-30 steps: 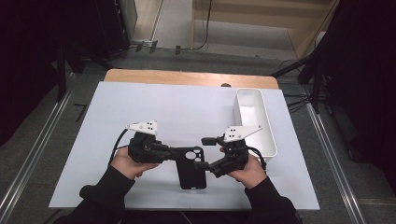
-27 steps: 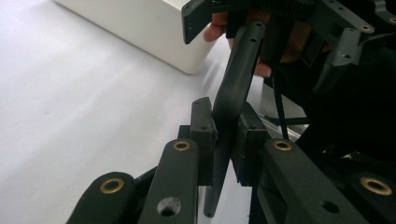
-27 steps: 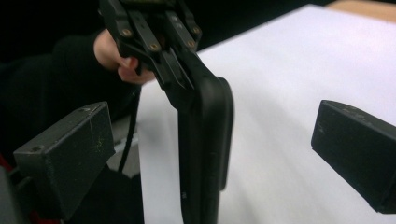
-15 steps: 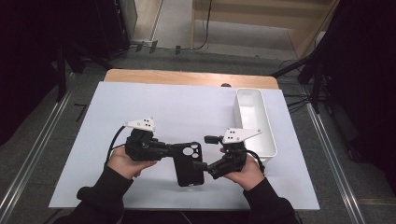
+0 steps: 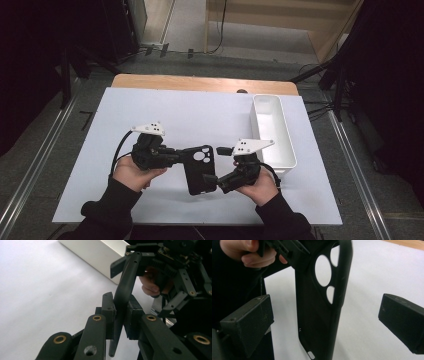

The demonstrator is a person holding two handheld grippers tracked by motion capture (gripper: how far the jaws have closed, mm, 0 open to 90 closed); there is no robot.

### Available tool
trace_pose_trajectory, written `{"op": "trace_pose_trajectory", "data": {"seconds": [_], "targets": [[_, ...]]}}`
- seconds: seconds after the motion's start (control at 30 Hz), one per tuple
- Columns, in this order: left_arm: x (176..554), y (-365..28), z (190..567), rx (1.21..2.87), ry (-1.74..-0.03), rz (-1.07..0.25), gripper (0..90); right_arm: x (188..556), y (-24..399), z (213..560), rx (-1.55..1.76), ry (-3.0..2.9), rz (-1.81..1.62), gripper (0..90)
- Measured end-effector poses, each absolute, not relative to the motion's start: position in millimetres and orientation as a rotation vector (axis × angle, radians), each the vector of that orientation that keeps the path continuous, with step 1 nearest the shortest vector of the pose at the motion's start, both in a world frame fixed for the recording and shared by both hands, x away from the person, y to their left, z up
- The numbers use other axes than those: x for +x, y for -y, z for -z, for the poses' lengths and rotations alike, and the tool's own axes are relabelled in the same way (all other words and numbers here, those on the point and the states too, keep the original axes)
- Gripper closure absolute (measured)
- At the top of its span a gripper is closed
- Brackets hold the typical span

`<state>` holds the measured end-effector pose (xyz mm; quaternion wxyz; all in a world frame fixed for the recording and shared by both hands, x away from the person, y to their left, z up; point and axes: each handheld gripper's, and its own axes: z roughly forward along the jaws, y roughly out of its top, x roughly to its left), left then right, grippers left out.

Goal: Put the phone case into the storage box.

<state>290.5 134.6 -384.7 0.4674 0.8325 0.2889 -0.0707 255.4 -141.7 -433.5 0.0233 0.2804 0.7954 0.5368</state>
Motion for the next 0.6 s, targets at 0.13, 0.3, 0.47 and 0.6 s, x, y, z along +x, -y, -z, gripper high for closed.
{"op": "trace_pose_trajectory", "data": {"seconds": [0.13, 0.3, 0.47, 0.6], "targets": [[290.3, -135.6, 383.6, 2.041, -0.719, 0.155, 80.3, 253.9, 137.9, 433.3, 0.902, -2.435, -1.583, 0.0], [289.9, -135.4, 382.9, 2.036, -0.75, 0.121, 80.3, 254.1, 138.5, 432.5, 0.988, -2.38, -1.615, 6.5], [289.5, -137.0, 381.5, 2.02, -0.788, 0.066, 80.3, 255.3, 138.8, 433.9, 1.03, -2.361, -1.631, 6.5], [287.5, -135.8, 380.2, 2.016, -0.792, 0.029, 80.3, 255.3, 138.3, 434.8, 1.048, -2.341, -1.618, 6.6]]}}
